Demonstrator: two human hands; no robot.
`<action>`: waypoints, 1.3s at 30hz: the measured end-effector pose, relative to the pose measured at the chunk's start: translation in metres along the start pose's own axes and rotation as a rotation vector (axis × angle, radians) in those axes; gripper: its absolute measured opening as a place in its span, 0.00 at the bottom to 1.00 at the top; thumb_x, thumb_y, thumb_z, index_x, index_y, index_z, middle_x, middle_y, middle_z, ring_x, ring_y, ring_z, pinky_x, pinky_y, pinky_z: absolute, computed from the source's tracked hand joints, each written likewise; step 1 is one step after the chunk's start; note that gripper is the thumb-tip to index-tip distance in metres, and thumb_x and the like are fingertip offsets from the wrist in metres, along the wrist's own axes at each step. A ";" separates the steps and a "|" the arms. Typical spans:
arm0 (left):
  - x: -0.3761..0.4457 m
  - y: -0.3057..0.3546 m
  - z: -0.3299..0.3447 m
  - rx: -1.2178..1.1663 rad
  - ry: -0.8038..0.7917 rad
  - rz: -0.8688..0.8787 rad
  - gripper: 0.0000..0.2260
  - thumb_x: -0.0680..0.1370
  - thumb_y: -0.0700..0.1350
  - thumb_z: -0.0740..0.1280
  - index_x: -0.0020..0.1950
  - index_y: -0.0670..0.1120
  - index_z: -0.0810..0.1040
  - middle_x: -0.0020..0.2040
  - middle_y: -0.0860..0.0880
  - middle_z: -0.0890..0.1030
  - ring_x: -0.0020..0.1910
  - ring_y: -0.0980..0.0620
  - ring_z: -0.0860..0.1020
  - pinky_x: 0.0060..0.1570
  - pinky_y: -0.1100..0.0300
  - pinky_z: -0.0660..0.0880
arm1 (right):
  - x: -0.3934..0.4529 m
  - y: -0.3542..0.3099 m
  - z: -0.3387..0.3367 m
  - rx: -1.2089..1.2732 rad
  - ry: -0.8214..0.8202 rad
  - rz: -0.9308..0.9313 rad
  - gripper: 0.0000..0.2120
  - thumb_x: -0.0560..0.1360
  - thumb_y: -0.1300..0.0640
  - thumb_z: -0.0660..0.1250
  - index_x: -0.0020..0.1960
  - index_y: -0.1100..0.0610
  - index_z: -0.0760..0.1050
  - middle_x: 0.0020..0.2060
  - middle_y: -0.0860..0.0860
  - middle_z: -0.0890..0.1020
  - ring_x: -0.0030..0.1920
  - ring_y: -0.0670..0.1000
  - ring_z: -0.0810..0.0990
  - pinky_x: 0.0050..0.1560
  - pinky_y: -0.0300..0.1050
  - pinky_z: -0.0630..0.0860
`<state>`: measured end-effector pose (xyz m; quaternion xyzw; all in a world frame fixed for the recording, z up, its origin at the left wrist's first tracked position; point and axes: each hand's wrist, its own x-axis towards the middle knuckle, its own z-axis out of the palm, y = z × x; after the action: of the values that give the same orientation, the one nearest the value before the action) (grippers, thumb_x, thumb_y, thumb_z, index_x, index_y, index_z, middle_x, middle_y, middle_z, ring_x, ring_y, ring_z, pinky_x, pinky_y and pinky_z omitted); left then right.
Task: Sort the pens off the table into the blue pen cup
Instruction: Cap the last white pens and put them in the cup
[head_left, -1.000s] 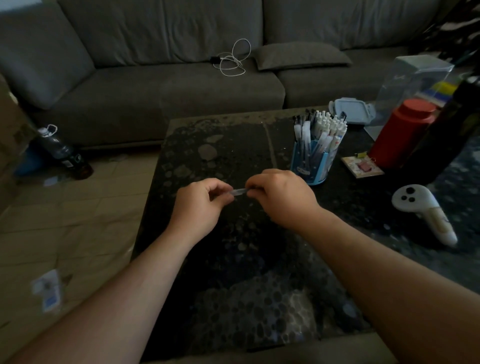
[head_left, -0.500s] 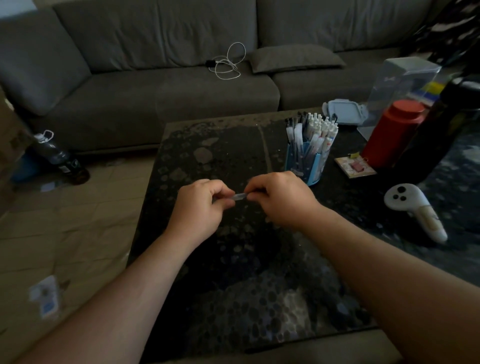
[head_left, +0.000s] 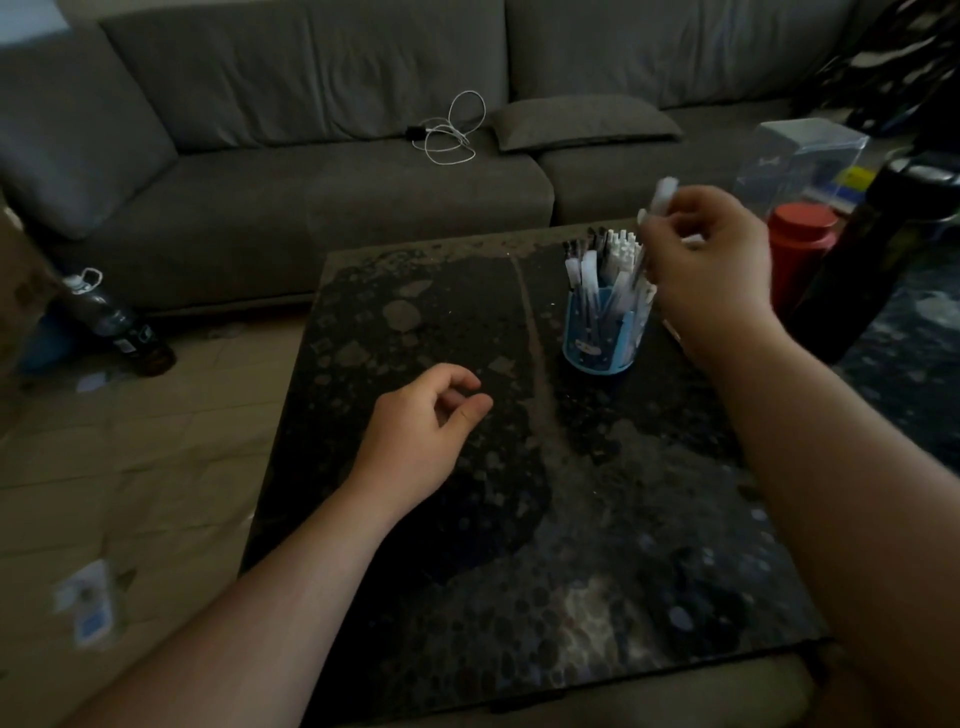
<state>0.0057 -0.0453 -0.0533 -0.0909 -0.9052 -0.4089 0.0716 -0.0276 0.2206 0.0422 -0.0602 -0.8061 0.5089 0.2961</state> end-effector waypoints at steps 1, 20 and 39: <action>0.000 0.000 0.001 0.007 -0.005 0.004 0.05 0.82 0.55 0.71 0.57 0.60 0.81 0.46 0.61 0.82 0.48 0.67 0.78 0.44 0.69 0.75 | 0.001 0.004 -0.002 -0.011 0.027 0.019 0.03 0.82 0.54 0.71 0.56 0.50 0.81 0.47 0.45 0.83 0.47 0.46 0.84 0.51 0.50 0.85; 0.002 -0.006 0.008 0.036 -0.114 0.039 0.05 0.83 0.57 0.68 0.57 0.62 0.81 0.46 0.61 0.83 0.47 0.62 0.81 0.46 0.64 0.77 | 0.003 0.034 0.021 -0.477 -0.194 -0.058 0.05 0.83 0.51 0.67 0.53 0.51 0.79 0.52 0.50 0.77 0.52 0.51 0.76 0.50 0.47 0.70; -0.002 0.000 0.006 0.066 -0.168 0.028 0.06 0.84 0.57 0.67 0.59 0.62 0.81 0.47 0.62 0.82 0.47 0.63 0.80 0.46 0.65 0.76 | 0.000 0.040 0.021 -0.584 -0.080 -0.143 0.10 0.83 0.53 0.68 0.61 0.52 0.84 0.62 0.51 0.78 0.63 0.54 0.76 0.57 0.45 0.68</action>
<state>0.0069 -0.0411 -0.0576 -0.1353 -0.9196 -0.3688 0.0042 -0.0471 0.2232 0.0015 -0.0656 -0.9316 0.2355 0.2692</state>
